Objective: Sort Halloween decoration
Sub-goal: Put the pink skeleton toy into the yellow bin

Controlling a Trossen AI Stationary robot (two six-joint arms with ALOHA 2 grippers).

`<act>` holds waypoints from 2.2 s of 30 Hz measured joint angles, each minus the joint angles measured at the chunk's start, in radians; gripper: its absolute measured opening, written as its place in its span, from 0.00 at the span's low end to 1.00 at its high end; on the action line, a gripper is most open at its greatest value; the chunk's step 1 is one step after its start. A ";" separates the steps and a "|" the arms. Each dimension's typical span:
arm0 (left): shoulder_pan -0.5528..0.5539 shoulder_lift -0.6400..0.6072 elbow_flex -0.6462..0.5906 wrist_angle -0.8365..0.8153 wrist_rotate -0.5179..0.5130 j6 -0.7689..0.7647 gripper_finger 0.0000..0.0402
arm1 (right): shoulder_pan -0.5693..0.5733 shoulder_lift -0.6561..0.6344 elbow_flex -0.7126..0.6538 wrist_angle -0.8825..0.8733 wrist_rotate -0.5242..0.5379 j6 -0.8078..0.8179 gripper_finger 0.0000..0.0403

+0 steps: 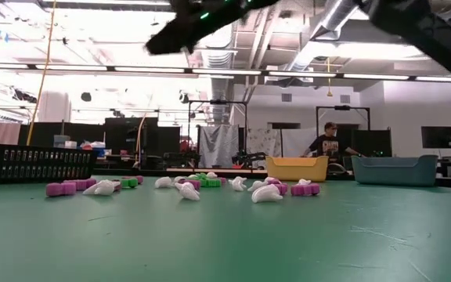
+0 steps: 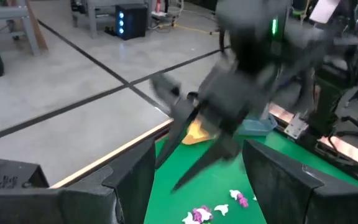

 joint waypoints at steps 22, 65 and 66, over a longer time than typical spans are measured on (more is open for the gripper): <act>0.000 -0.010 0.000 0.041 0.127 0.060 0.58 | -0.211 -0.778 -0.546 -0.714 -0.106 0.075 0.24; 0.000 0.103 0.000 0.030 0.143 -0.011 0.58 | 0.487 -0.617 -1.812 0.959 0.355 0.621 0.48; 0.000 0.103 0.000 0.030 0.143 -0.011 0.58 | 0.486 -0.608 -1.812 0.961 0.356 0.614 0.49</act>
